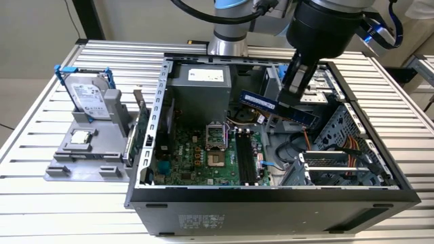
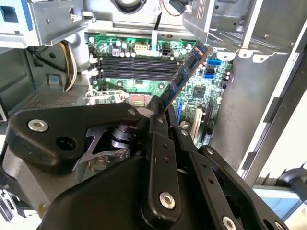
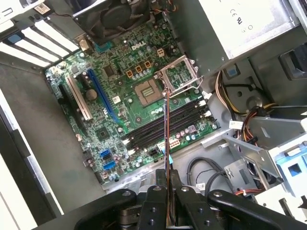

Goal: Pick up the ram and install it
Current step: 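Insert the ram into the slot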

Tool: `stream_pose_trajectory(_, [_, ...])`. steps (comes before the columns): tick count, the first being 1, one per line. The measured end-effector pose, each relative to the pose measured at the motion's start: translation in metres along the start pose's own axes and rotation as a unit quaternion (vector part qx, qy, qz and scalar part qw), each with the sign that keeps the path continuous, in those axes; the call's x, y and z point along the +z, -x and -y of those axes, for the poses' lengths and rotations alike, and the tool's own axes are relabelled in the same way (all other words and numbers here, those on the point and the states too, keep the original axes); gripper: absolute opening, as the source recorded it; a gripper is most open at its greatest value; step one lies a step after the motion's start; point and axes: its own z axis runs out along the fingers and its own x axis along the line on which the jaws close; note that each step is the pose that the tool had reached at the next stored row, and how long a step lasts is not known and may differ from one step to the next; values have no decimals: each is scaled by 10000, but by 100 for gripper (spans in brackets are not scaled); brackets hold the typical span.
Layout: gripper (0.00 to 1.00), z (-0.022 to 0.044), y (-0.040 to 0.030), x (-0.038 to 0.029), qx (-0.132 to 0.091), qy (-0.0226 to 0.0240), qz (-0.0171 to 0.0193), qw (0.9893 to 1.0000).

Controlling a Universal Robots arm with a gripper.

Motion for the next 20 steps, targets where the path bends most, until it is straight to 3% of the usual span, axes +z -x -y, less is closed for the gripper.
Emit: stream_pose_trajectory(20, [0, 0, 0, 0, 342, 12, 12, 9994])
